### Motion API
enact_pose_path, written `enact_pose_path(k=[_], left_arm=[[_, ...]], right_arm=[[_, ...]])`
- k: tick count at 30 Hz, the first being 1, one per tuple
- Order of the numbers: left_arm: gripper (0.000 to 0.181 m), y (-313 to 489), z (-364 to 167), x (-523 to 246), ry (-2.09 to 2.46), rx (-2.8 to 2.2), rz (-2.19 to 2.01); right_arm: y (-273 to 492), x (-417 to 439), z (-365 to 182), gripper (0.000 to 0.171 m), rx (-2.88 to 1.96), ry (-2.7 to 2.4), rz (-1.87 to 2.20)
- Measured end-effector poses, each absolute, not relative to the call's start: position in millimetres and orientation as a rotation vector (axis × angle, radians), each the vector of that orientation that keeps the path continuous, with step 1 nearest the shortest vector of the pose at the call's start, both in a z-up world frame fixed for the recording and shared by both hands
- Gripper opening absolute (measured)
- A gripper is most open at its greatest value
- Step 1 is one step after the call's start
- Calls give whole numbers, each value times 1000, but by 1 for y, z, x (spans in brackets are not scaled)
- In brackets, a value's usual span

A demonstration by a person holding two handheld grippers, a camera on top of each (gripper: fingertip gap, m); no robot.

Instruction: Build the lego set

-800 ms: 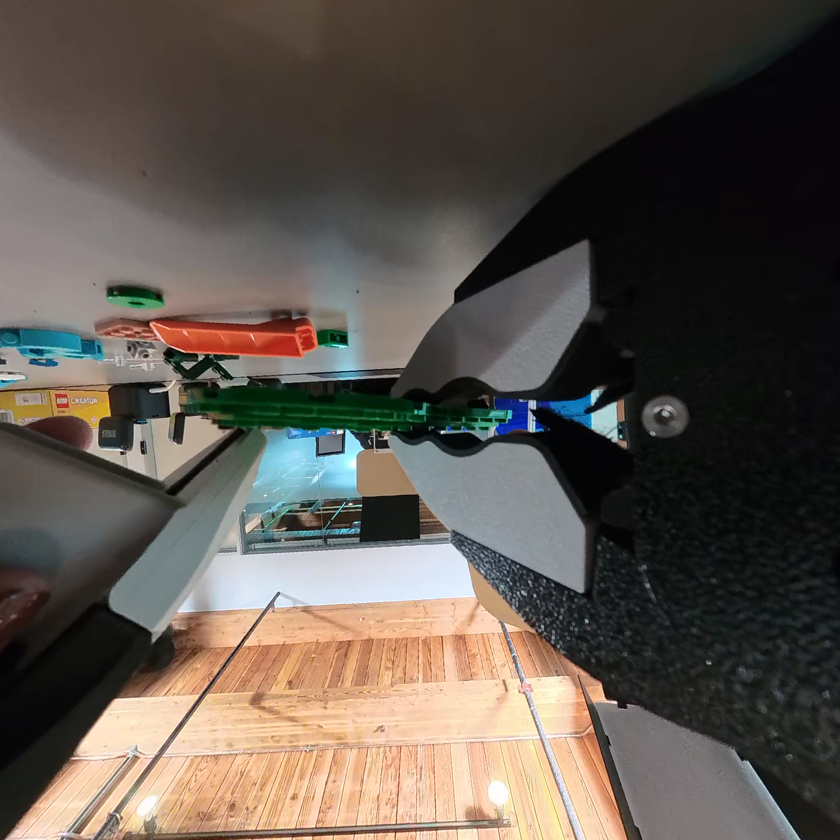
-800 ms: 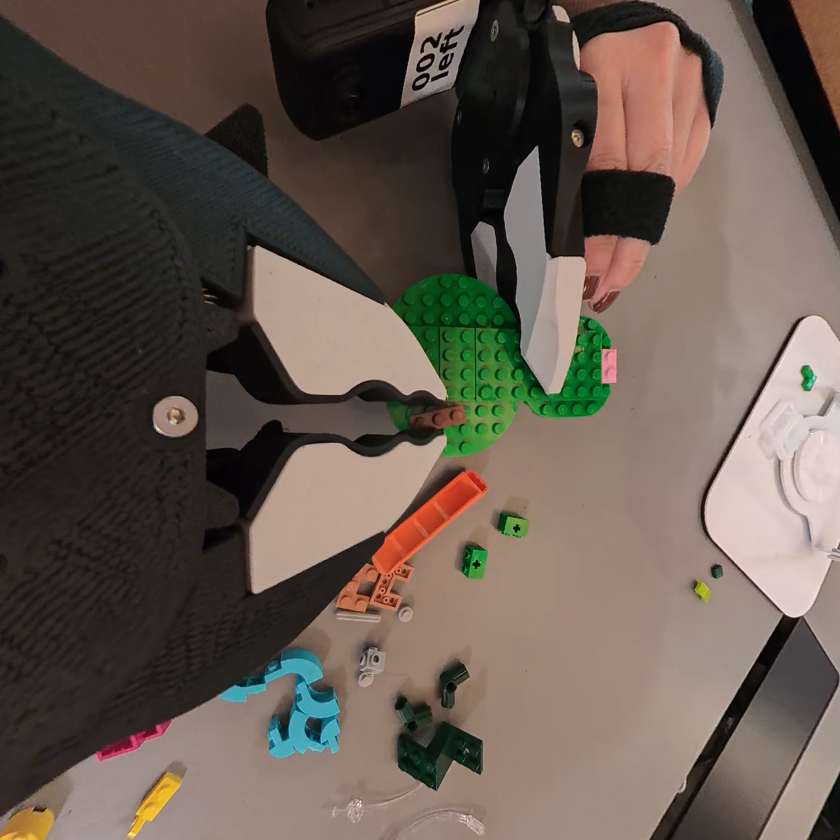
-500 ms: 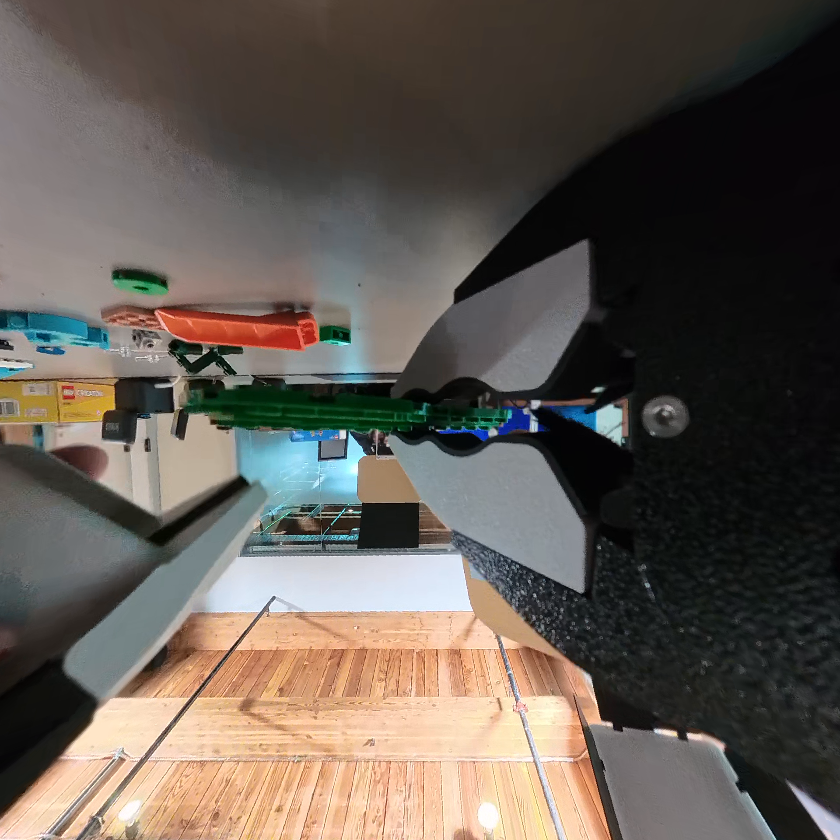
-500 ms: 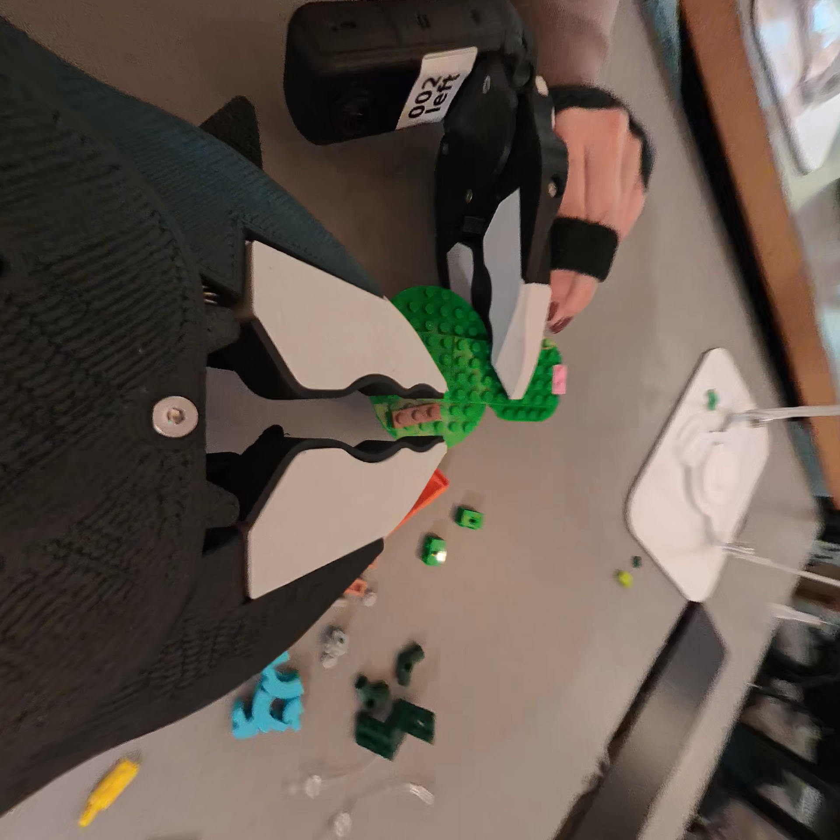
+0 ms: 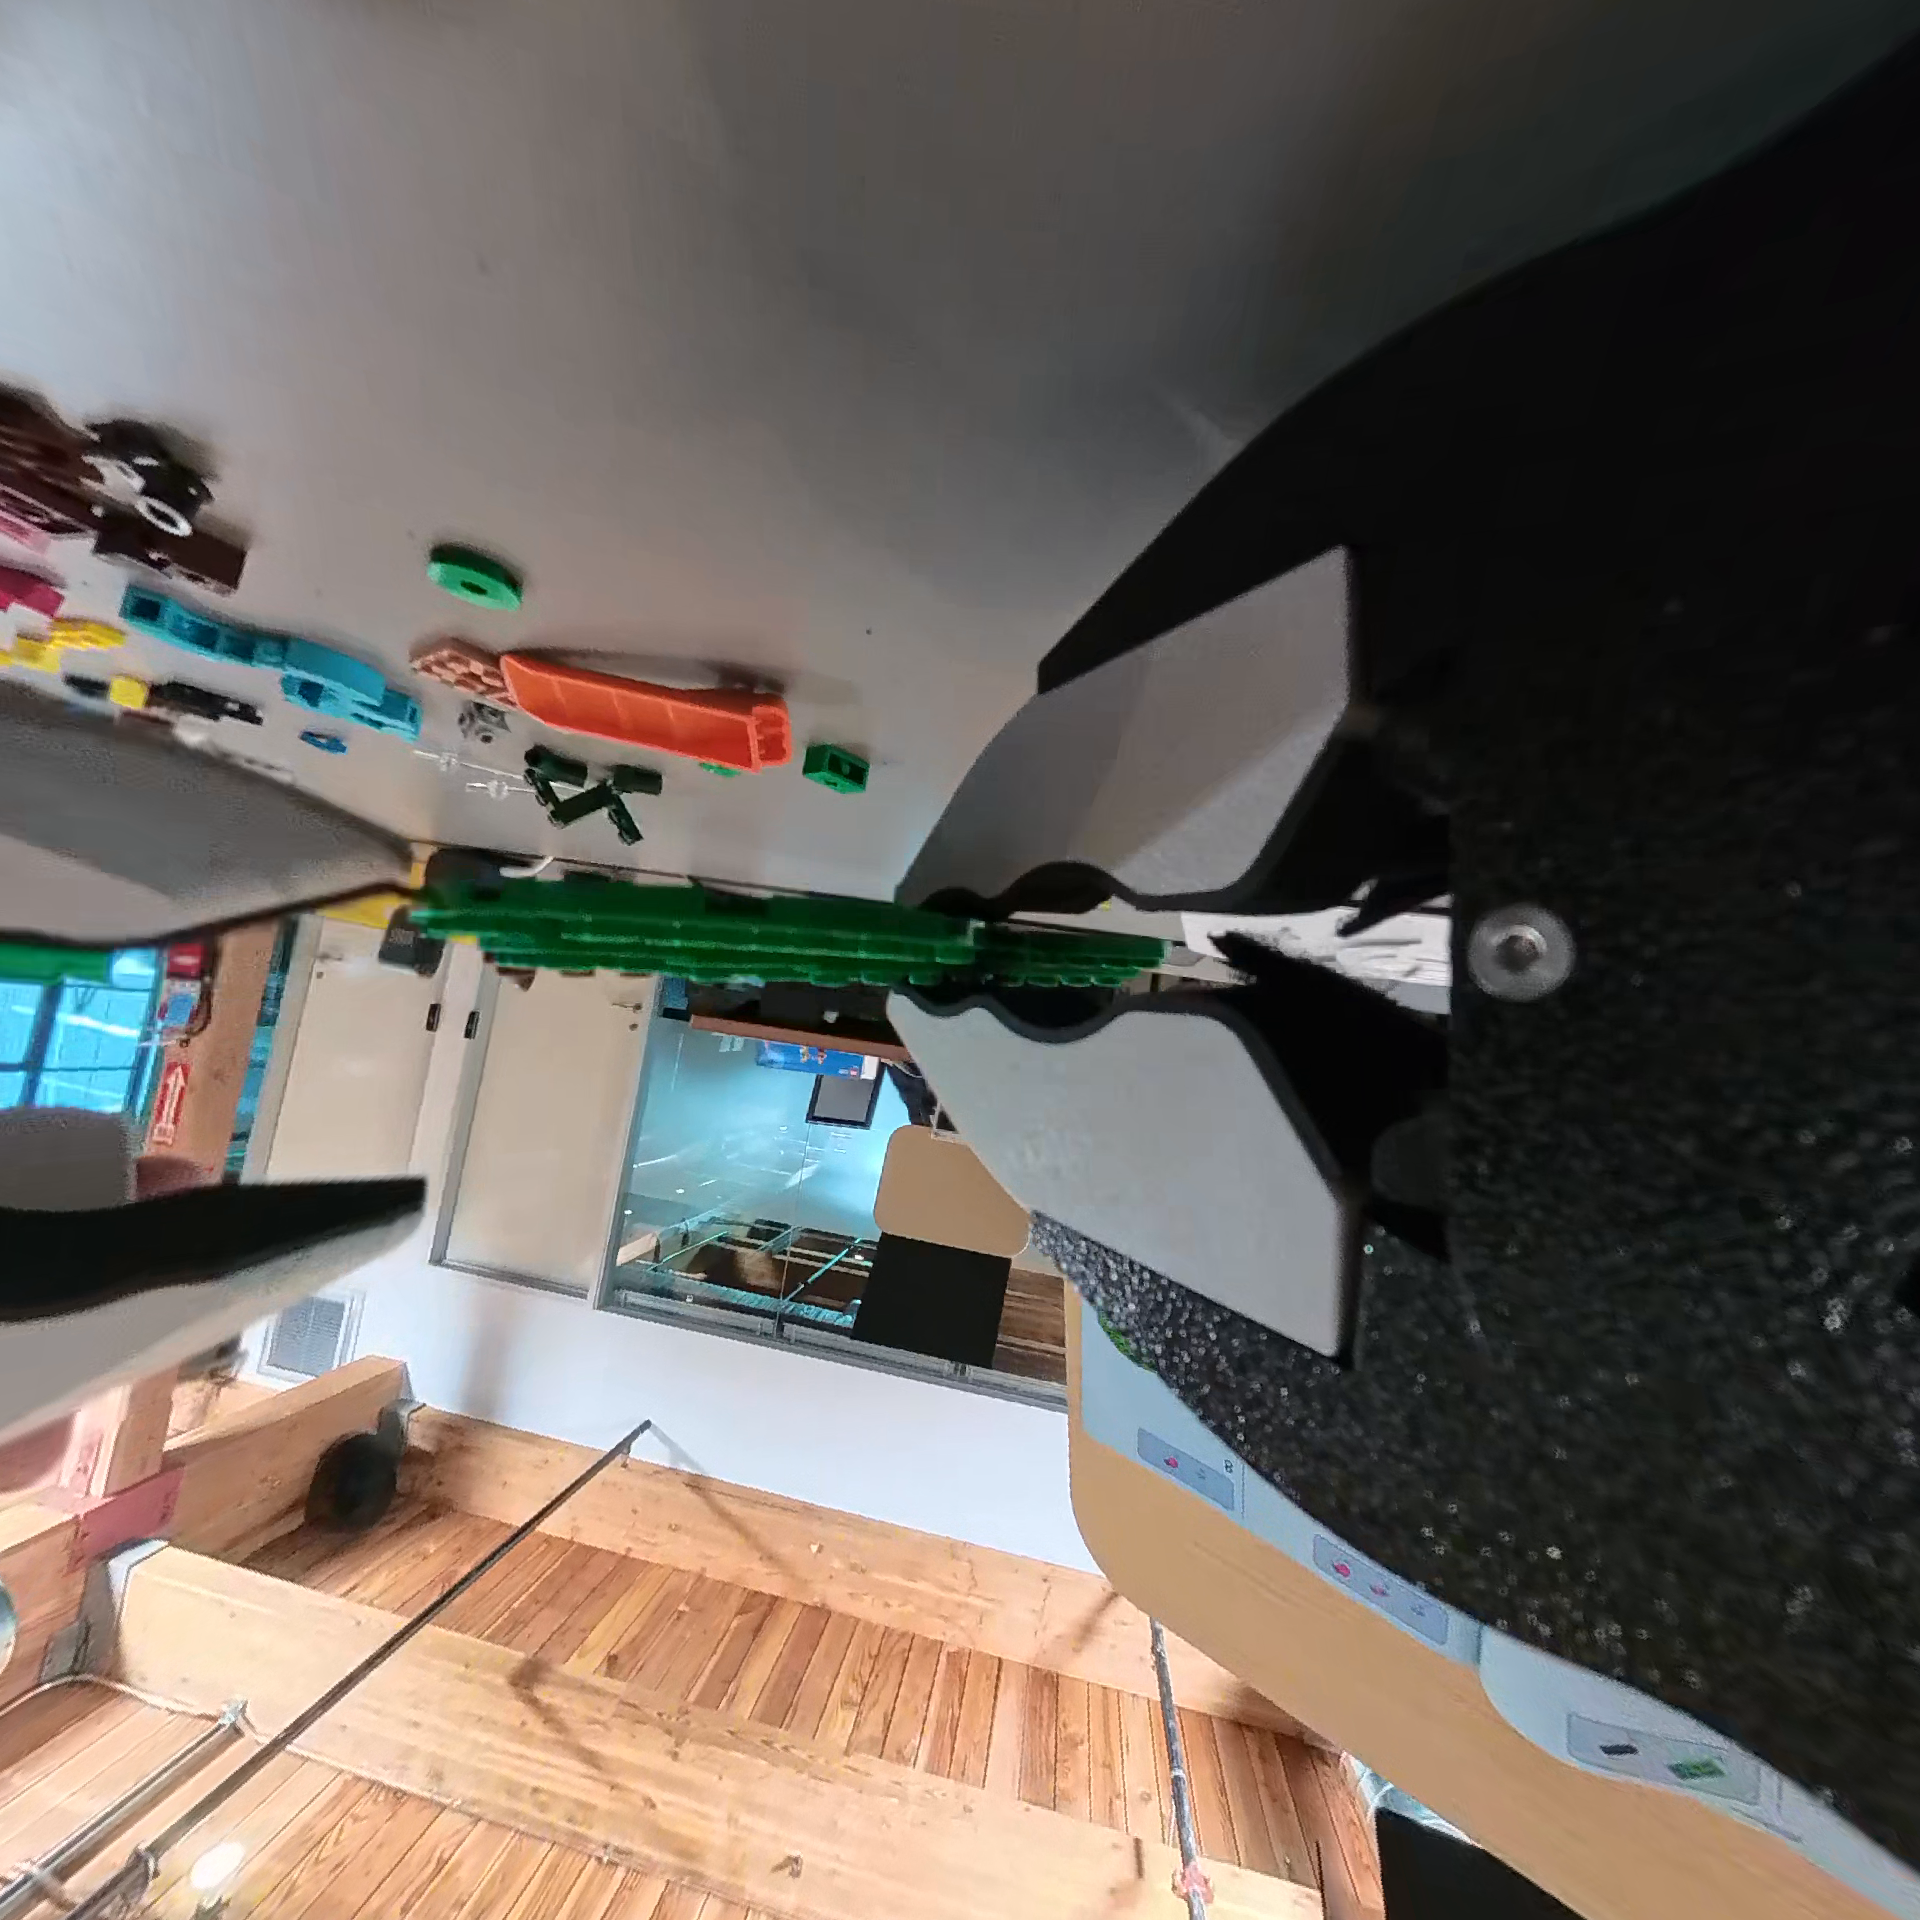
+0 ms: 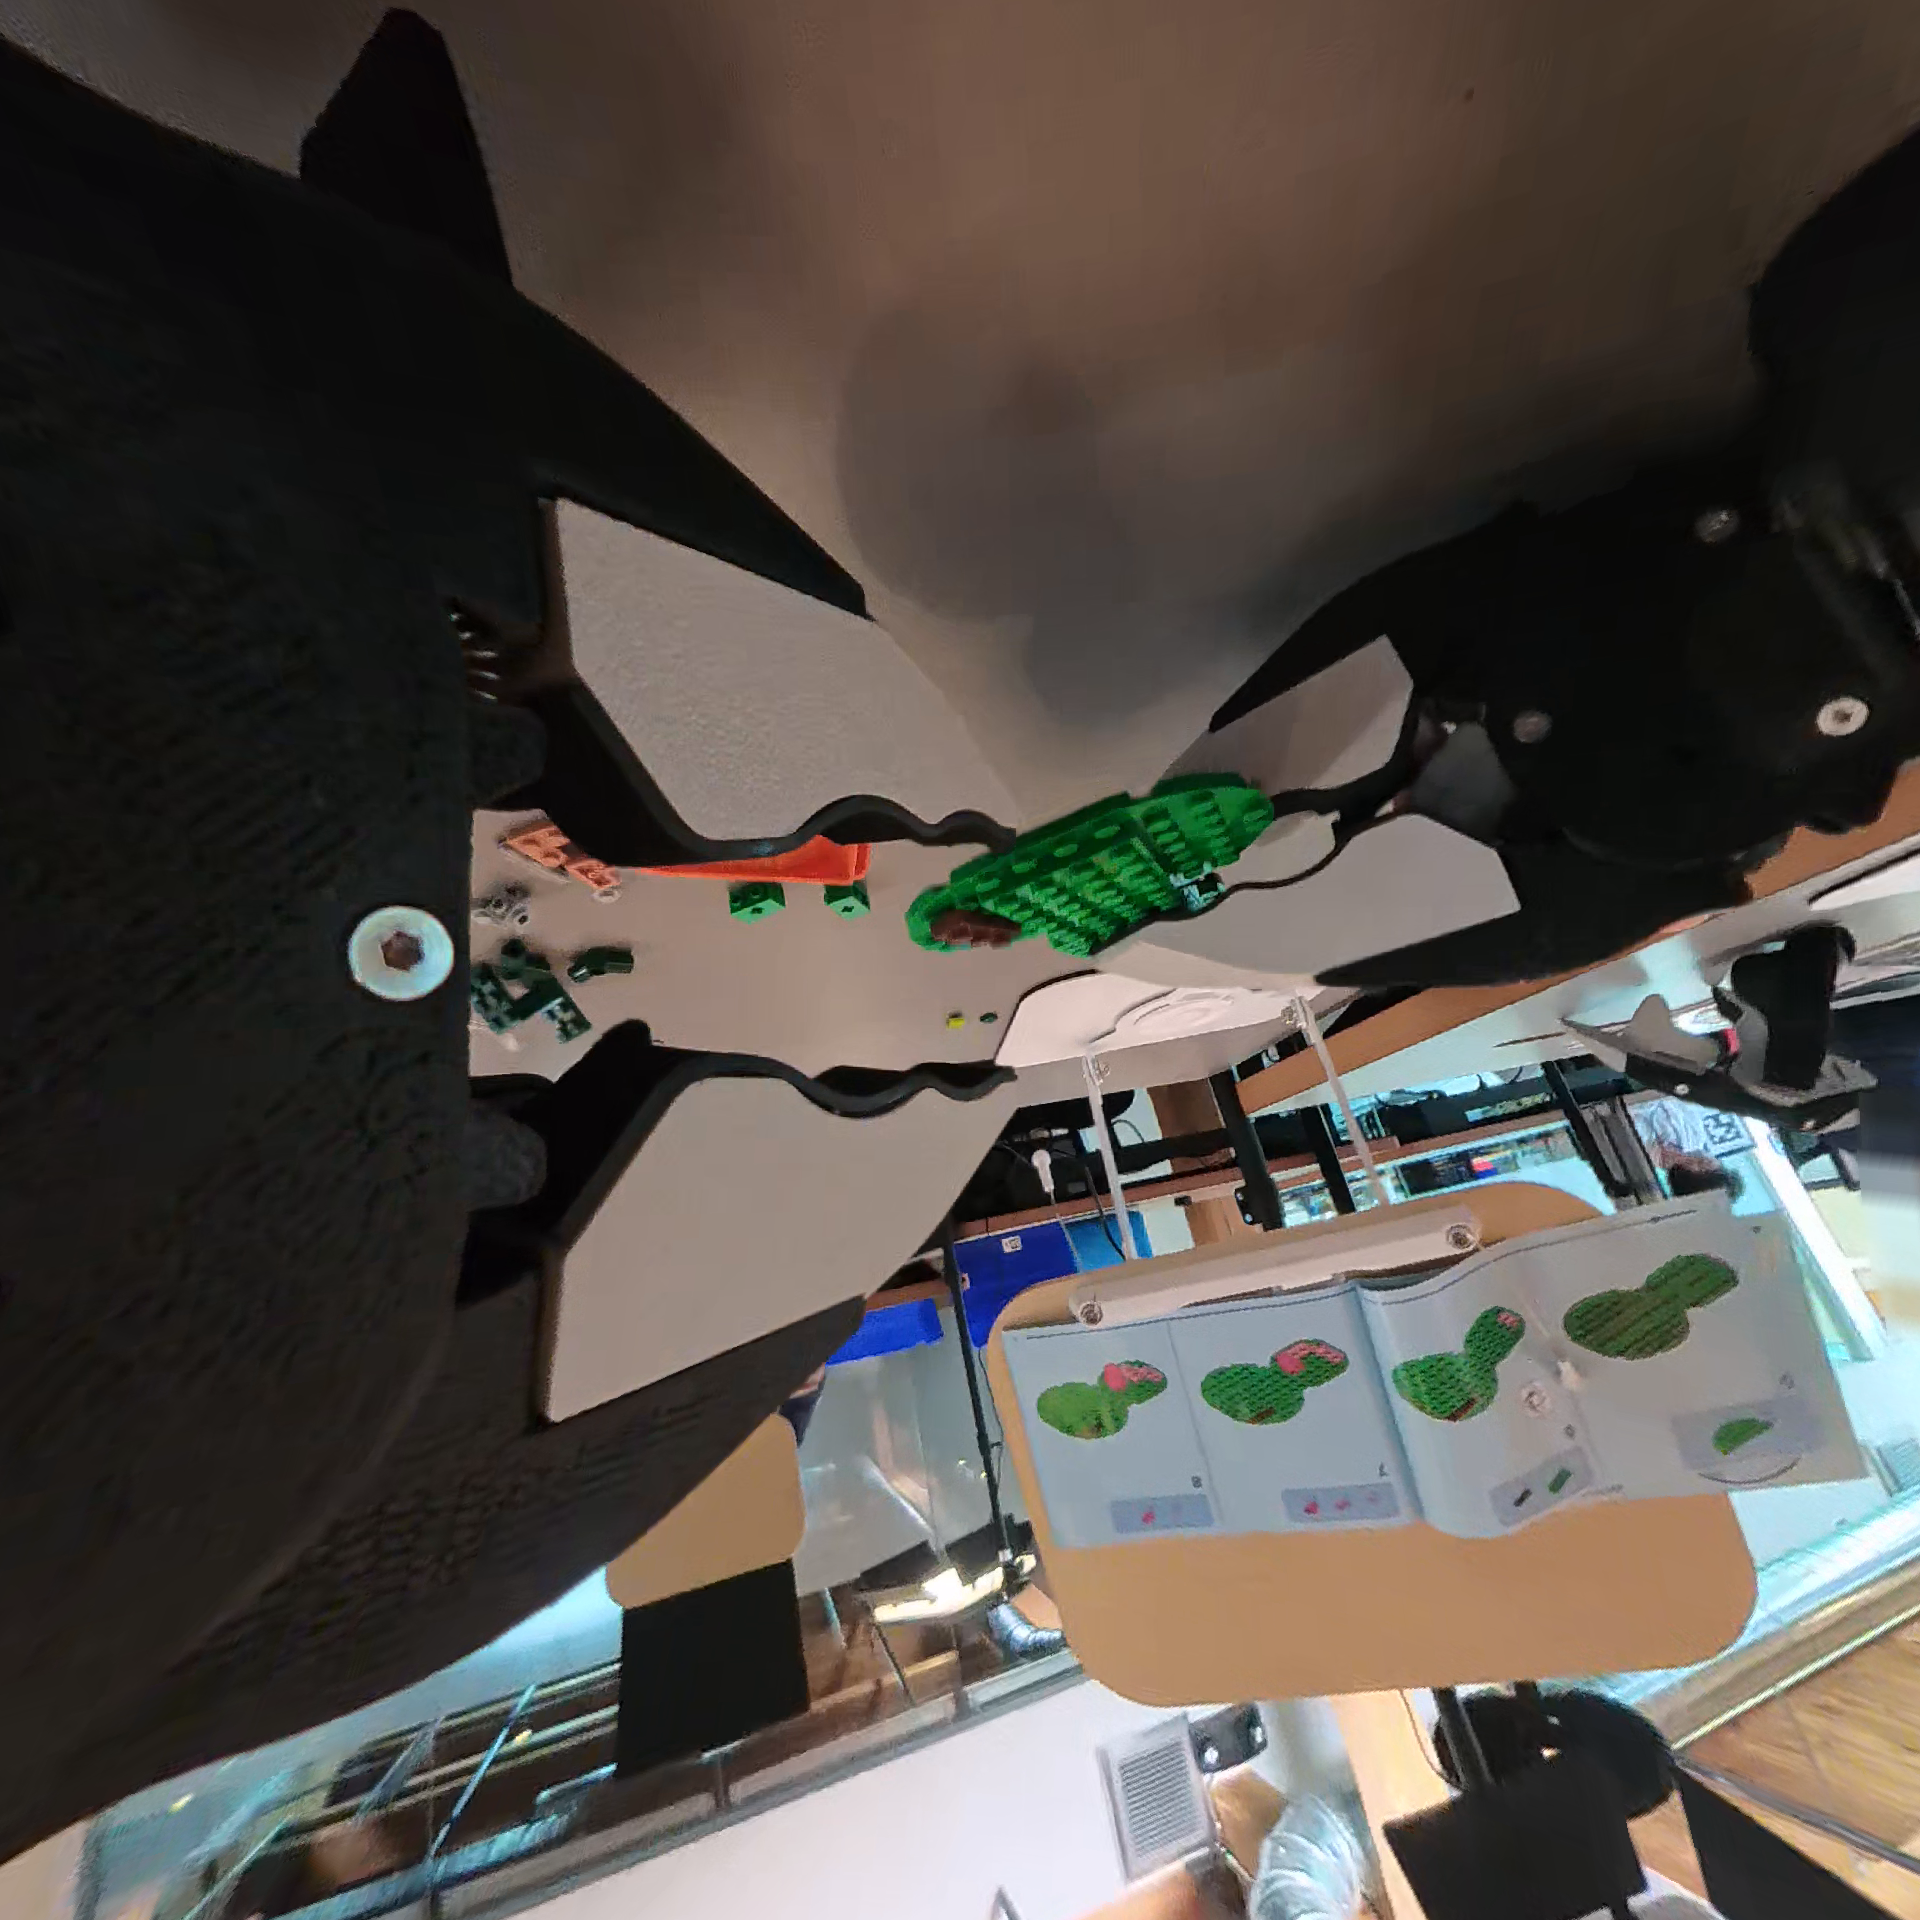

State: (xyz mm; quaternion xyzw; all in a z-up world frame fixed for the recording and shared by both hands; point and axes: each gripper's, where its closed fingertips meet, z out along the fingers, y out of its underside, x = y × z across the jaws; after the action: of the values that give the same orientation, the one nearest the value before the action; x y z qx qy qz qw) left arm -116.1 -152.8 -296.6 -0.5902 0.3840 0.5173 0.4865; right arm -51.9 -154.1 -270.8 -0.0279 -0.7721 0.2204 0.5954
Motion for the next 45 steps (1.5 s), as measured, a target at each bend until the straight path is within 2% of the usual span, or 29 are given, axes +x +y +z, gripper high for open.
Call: enact_pose_path(k=[4,9,21,28,32,45], left_arm=[[8,-154,-294,-114,915,-1433,1235],[8,-154,-293,-108,943,-1396,1226],[8,-153,-298,-97,1013,-1362,1211],[8,-152,-300,-95,1019,-1368,1204],[8,-152,-301,-97,1008,-1388,1191],[9,-150,-305,-103,972,-1471,1174]], right_arm=[[-147,-52,-284,49,-75,-1871,448],[-145,-58,-287,51,-50,-1831,353],[-150,-64,-293,26,18,-1778,240],[-150,-65,-295,21,20,-1781,221],[-152,-65,-294,10,34,-1764,213],[-148,-70,-295,10,-37,-1776,183]])
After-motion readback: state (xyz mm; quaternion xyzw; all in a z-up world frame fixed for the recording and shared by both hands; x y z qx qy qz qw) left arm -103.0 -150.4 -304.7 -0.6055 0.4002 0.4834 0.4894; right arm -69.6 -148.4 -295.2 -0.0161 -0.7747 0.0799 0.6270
